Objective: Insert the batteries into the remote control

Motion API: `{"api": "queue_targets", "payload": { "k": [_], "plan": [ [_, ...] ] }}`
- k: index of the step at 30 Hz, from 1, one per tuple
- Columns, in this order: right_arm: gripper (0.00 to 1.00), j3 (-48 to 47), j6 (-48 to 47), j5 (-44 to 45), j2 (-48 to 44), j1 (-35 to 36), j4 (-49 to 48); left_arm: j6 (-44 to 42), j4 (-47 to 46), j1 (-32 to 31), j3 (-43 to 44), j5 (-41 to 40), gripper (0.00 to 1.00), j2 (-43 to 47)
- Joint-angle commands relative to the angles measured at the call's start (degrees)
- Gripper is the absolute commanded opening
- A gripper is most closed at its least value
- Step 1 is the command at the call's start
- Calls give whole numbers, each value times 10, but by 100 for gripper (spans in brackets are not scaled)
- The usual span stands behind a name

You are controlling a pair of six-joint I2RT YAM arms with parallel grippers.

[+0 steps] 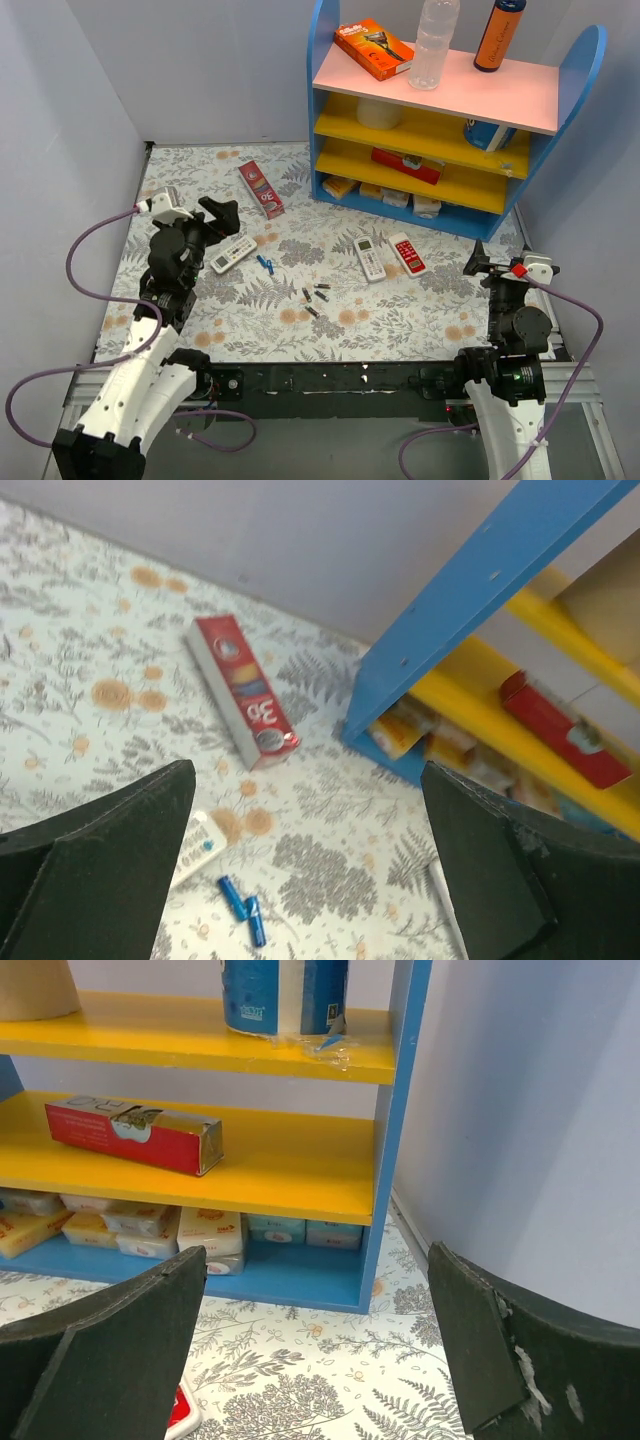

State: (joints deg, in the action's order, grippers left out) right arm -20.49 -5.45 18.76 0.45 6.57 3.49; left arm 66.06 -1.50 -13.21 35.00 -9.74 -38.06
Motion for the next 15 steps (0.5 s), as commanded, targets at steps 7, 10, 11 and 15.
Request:
{"api": "queue_targets", "payload": {
  "k": [7, 10, 11, 15],
  "plan": [
    [98, -17, 1, 18, -118, 33, -1, 63, 200, 5, 137, 10, 98, -240],
    [98, -17, 2, 19, -118, 35, -1, 175, 311, 6, 183, -41, 98, -335],
    [98, -17, 3, 20, -118, 35, -1, 234, 336, 8, 193, -53, 98, -356],
    [98, -17, 4, 20, -118, 39, 2, 307, 439, 15, 227, -66, 98, -452]
  ]
}}
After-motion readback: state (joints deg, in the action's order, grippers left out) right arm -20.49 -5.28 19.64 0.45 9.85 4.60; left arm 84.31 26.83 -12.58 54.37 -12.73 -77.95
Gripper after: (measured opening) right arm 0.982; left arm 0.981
